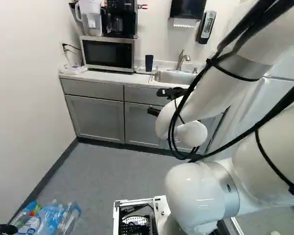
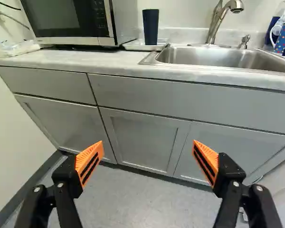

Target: Rinse the cup and place it in the tray

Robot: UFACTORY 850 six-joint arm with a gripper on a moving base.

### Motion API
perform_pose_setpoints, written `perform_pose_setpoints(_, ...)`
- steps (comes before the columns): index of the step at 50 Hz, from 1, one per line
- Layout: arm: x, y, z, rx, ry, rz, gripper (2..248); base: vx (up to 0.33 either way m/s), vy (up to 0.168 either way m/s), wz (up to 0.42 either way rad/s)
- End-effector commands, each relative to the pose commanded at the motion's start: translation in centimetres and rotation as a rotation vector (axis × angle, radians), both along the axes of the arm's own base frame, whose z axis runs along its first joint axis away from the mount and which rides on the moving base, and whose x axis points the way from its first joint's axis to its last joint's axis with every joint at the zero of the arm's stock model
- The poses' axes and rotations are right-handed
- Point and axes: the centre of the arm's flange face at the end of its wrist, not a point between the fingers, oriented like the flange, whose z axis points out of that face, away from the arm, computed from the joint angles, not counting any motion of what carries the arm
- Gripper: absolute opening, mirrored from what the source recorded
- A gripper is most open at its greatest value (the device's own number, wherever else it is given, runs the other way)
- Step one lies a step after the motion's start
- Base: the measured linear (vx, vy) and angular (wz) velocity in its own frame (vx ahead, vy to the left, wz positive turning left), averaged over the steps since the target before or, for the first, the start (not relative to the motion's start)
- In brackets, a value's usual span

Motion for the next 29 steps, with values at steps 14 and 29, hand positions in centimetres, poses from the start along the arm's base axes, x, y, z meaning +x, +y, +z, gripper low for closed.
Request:
perform_pose_setpoints(14,0.0,0.0,0.0,0.0,0.0,0.0,247,0.0,0.0,0.0)
perform_pose_setpoints(29,0.0,0.0,0.0,0.0,0.0,0.0,247,0.0,0.0,0.0)
